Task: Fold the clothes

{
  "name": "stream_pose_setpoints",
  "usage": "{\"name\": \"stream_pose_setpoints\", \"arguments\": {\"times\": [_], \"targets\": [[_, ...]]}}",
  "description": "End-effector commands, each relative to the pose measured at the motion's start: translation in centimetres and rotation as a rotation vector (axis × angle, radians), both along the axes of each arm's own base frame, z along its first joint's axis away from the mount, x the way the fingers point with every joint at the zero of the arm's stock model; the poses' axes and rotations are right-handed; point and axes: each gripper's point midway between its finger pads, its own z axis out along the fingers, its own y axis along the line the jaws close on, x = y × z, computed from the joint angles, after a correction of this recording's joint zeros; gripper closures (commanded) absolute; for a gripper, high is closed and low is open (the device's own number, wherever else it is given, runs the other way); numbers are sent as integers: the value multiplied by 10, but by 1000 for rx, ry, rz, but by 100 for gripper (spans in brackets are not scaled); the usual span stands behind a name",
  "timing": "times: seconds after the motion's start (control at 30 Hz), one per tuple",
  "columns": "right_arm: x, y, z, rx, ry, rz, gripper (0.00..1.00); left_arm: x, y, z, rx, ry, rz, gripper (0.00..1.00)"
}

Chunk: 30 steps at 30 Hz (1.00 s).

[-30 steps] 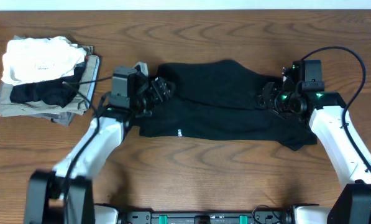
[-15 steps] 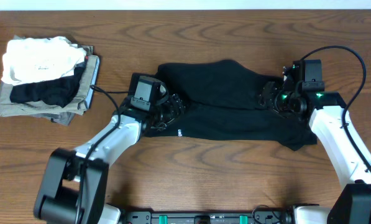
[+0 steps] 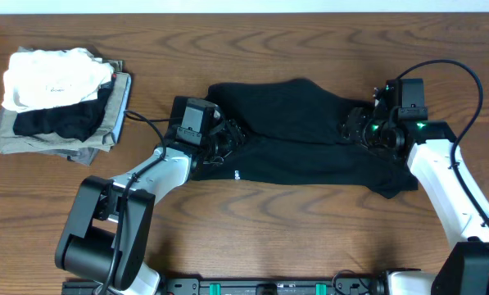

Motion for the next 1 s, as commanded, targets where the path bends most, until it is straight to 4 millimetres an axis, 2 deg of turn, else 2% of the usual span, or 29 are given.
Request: {"name": "stream_pose_setpoints", "arguments": {"times": [0.0,0.2,0.37,0.5,0.6,0.83,0.97], "targets": [[1,1,2,-18,-13,17,44,5,3,-3,18,-8,18,41],[1,1,2,-19,-12,17,44,6,3,-10,22,5,26,42],[1,1,2,-18,-13,18,44,15,0,-11,8,-34,26,64],[1,1,2,-19,-12,17,44,22,-2,-11,-3,-65,27,71],[1,1,2,-19,-12,17,44,31,-5,-2,-21,-115,27,78],[1,1,2,-19,-11,17,44,52,-12,23,-68,-250,29,79],[1,1,2,-18,-11,18,43,58,-6,22,-33,-272,63,79]]}}
